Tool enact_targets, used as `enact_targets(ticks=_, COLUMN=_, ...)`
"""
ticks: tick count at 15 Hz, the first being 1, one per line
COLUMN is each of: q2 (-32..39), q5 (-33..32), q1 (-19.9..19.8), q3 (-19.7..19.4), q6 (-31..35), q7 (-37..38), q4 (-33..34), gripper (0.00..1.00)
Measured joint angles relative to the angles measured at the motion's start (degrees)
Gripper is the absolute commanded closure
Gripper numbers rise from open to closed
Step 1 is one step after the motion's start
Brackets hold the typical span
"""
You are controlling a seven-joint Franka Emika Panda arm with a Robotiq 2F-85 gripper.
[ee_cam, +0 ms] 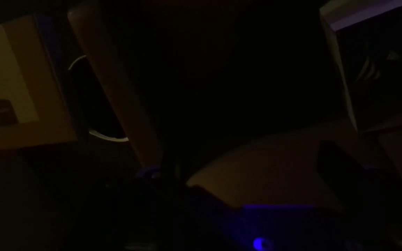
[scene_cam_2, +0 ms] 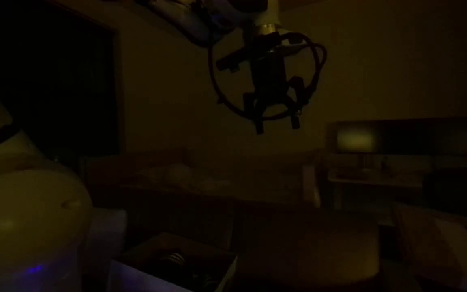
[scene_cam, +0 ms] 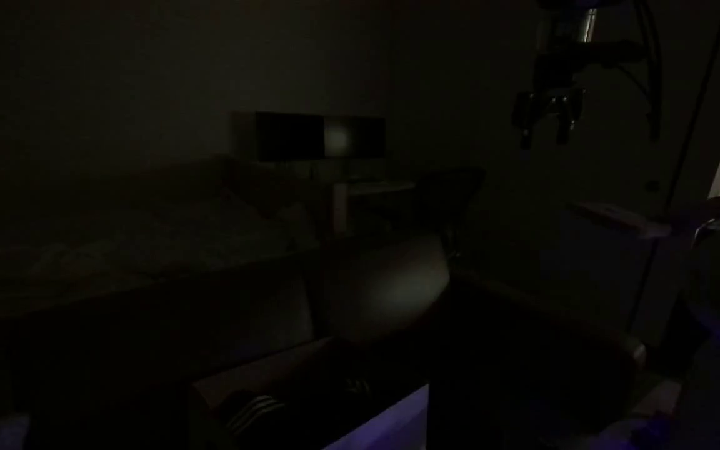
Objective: Put the book inside the box
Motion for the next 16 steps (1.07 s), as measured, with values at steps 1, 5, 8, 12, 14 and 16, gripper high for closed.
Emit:
enact_targets(ticks=1, q2=0.00, q5=0.00, q1=0.00, q3=0.00, q6=0.00, q7=0.00, q4=0.00, gripper=0.00)
enact_targets(ticks=5, q2=0.01, q5=-0.48, q1=-0.06, q3=1.06, q6=0.08, q7=2.16, q4=-0.10, gripper=0.00)
enact_targets(ticks=8, q2=0.20, q5=-2.65, q1=-0.13, q3=2.46, q6=0.68, q7=5.55, q4=-0.58, gripper=0.00)
enact_targets(ticks=12, q2=2.15, q5=-8.27, q1=-0.52, q3=3.45, q6=2.07, q7=10.74, q4=-1.13, gripper=0.00)
enact_targets(ticks=14, q2=3.40, q5=-10.83, q1=-1.31, q3=3.47, q6=3.11, q7=13.07, q4=-1.52, gripper=0.00)
enact_targets(ticks=16, q2=4.83, q5=-13.48, q1=-2.54, q3=3.45, q6=4.15, q7=15.56, q4=-1.84, gripper=0.00)
